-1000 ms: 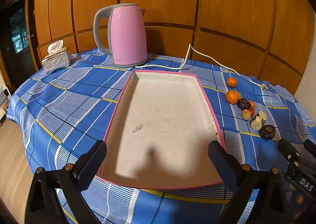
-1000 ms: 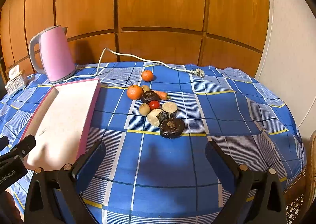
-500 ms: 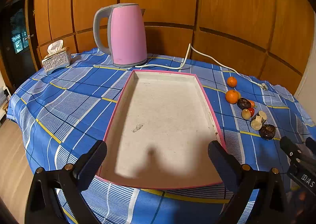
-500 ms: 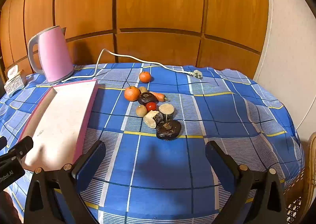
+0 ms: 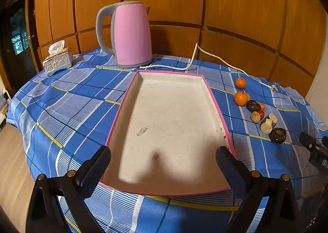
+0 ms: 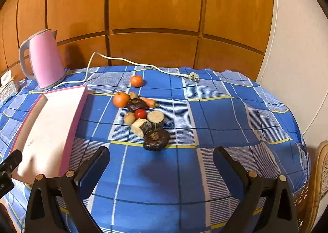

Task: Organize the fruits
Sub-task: 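Reach the left tool to the produce pile and grasp a mandarin orange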

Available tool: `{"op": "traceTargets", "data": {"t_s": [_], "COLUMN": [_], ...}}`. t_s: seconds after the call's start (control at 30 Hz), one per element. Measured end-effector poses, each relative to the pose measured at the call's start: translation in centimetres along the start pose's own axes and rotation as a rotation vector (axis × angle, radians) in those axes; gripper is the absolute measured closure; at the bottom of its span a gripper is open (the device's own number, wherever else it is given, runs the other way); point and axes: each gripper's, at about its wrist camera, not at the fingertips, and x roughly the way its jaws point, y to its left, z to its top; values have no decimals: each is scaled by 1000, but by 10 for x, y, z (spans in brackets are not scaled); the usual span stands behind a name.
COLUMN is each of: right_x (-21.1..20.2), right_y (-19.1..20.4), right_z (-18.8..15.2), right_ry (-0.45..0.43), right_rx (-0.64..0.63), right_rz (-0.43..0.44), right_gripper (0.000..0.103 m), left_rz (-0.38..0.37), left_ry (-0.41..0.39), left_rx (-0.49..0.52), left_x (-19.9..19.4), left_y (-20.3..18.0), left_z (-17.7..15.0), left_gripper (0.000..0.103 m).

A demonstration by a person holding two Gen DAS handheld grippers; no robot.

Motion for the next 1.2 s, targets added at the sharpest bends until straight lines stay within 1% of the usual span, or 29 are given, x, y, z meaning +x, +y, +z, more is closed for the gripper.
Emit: {"op": "traceTargets", "data": {"t_s": [0.3, 0.57, 0.73, 0.83, 0.93, 0.97, 1.03, 1.1, 1.17, 1.2], "right_x": [7, 13, 12, 14, 17, 19, 31, 45, 63, 70], "right_y": [-26, -52, -71, -84, -96, -98, -102, -108, -110, -109], "right_z": [17, 27, 39, 49, 59, 61, 67, 61, 46, 38], "right_ry": [11, 33, 23, 26, 35, 44, 97, 145, 196, 196], "right_rx": [10, 55, 65, 93, 108, 102, 87, 146, 220, 237], "right_rz": [-29, -49, -78, -78, -79, -77, -74, -79, -71, -93], "right_gripper": [1, 1, 1, 1, 1, 1, 1, 1, 1, 1], "left_rz": [-3, -4, -11, -52, -147, -168, -188, -218, -226, -232], "left_ry": [10, 12, 12, 6, 2, -1, -2, 7, 20, 20], "left_rx": [-1, 1, 4, -4, -23, -22, -10, -5, 24, 34], "left_x": [4, 4, 4, 3, 2, 1, 0, 1, 4, 4], "left_y": [-3, -6, -7, -6, -6, -7, -12, -15, -21, -22], "left_z": [1, 0, 0, 1, 5, 6, 7, 8, 12, 13], "left_gripper": [0, 0, 0, 0, 0, 0, 0, 0, 0, 0]}}
